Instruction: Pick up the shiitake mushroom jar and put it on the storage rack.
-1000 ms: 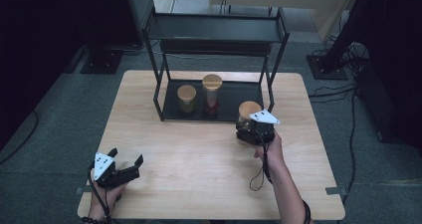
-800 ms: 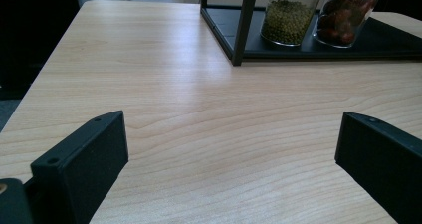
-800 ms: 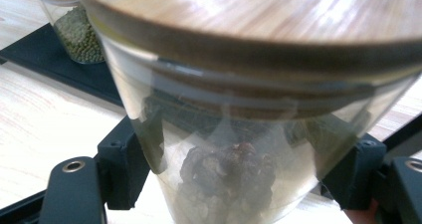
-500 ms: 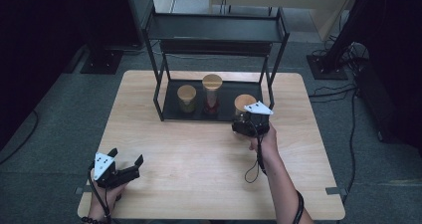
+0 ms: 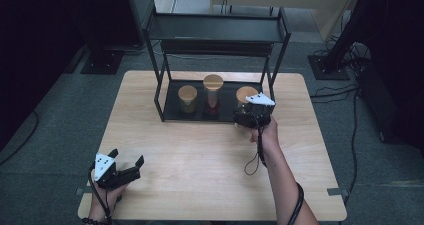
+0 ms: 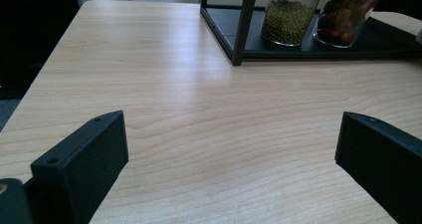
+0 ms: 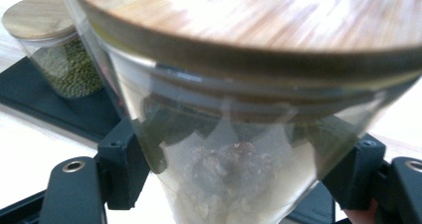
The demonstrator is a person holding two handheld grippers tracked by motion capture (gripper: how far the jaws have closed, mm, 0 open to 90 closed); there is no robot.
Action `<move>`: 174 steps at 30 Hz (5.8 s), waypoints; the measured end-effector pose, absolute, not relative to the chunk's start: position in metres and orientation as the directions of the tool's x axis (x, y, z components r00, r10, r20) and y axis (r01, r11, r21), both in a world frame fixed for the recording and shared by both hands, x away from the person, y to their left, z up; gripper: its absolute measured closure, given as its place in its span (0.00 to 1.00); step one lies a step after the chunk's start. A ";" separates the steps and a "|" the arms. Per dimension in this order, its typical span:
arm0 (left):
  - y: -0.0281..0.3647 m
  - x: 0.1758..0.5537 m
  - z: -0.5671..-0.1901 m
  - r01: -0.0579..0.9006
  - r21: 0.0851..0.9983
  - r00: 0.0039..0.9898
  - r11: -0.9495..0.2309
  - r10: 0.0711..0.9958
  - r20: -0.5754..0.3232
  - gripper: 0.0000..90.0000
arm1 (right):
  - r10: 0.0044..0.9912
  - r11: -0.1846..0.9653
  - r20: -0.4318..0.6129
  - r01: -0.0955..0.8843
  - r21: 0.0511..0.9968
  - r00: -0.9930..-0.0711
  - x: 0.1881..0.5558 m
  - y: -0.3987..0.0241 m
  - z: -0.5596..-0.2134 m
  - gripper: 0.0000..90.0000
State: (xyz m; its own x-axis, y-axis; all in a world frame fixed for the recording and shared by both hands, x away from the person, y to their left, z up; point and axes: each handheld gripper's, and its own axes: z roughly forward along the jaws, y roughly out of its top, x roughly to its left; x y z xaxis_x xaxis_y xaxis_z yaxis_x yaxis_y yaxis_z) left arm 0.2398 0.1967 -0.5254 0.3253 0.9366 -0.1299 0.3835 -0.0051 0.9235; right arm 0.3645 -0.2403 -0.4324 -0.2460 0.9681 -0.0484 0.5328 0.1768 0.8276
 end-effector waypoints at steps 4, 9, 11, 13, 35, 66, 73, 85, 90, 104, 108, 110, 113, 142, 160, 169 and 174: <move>0.196 0.239 -0.525 0.380 0.925 0.322 -0.007 0.939 -0.125 0.00 | 0.969 0.174 -0.048 0.534 0.827 -0.242 0.371 -0.242 -0.431 0.27; 0.196 0.239 -0.525 0.380 0.925 0.316 -0.006 0.940 -0.124 0.00 | 0.971 0.167 -0.044 0.539 0.826 -0.234 0.379 -0.243 -0.432 0.27; 0.196 0.239 -0.525 0.380 0.925 0.315 -0.004 0.941 -0.125 0.00 | 0.971 0.166 -0.041 0.540 0.825 -0.235 0.383 -0.243 -0.433 0.27; 0.196 0.240 -0.525 0.381 0.925 0.314 -0.005 0.941 -0.124 0.00 | 0.972 0.155 -0.029 0.546 0.824 -0.231 0.385 -0.244 -0.433 0.27; 0.197 0.240 -0.525 0.382 0.924 0.318 -0.002 0.939 -0.129 0.00 | 0.977 0.150 -0.036 0.559 0.815 -0.209 0.412 -0.240 -0.445 0.27; 0.195 0.240 -0.525 0.384 0.923 0.323 -0.018 0.939 -0.116 0.00 | 0.984 0.100 0.002 0.565 0.819 -0.177 0.437 -0.238 -0.457 0.27; 0.195 0.240 -0.525 0.383 0.923 0.323 -0.018 0.939 -0.116 0.00 | 0.983 0.086 0.023 0.567 0.819 -0.182 0.437 -0.238 -0.457 0.20; 0.194 0.240 -0.525 0.382 0.924 0.320 -0.021 0.941 -0.111 0.00 | 0.979 0.081 0.032 0.533 0.842 -0.200 0.432 -0.235 -0.458 0.00; 0.194 0.240 -0.525 0.382 0.924 0.321 -0.022 0.941 -0.111 0.00 | 0.982 0.073 0.032 0.526 0.847 -0.188 0.429 -0.235 -0.461 0.00; 0.194 0.240 -0.525 0.383 0.924 0.322 -0.022 0.940 -0.111 0.00 | 0.980 0.102 0.006 0.532 0.841 -0.198 0.418 -0.236 -0.476 0.00; 0.194 0.240 -0.525 0.382 0.924 0.322 -0.024 0.940 -0.109 0.00 | 0.979 0.077 0.039 0.537 0.840 -0.200 0.414 -0.239 -0.481 0.00; 0.194 0.240 -0.525 0.381 0.924 0.322 -0.024 0.940 -0.108 0.00 | 0.978 0.076 0.043 0.536 0.841 -0.205 0.412 -0.240 -0.484 0.00; 0.194 0.240 -0.525 0.381 0.924 0.321 -0.024 0.941 -0.108 0.00 | 0.975 0.073 0.051 0.533 0.843 -0.215 0.407 -0.241 -0.488 0.00; 0.194 0.240 -0.525 0.384 0.923 0.320 -0.028 0.941 -0.105 0.00 | 0.968 0.089 0.047 0.513 0.854 -0.246 0.357 -0.263 -0.522 0.00; 0.194 0.240 -0.525 0.383 0.923 0.321 -0.033 0.942 -0.099 0.00 | 0.971 0.091 0.034 0.495 0.864 -0.236 0.331 -0.275 -0.521 0.00; 0.193 0.239 -0.525 0.382 0.924 0.320 -0.037 0.943 -0.094 0.00 | 0.973 0.095 0.022 0.483 0.871 -0.232 0.310 -0.282 -0.521 0.00; 0.193 0.240 -0.525 0.383 0.923 0.319 -0.035 0.943 -0.097 0.00 | 0.972 0.103 0.013 0.479 0.872 -0.233 0.302 -0.285 -0.521 0.00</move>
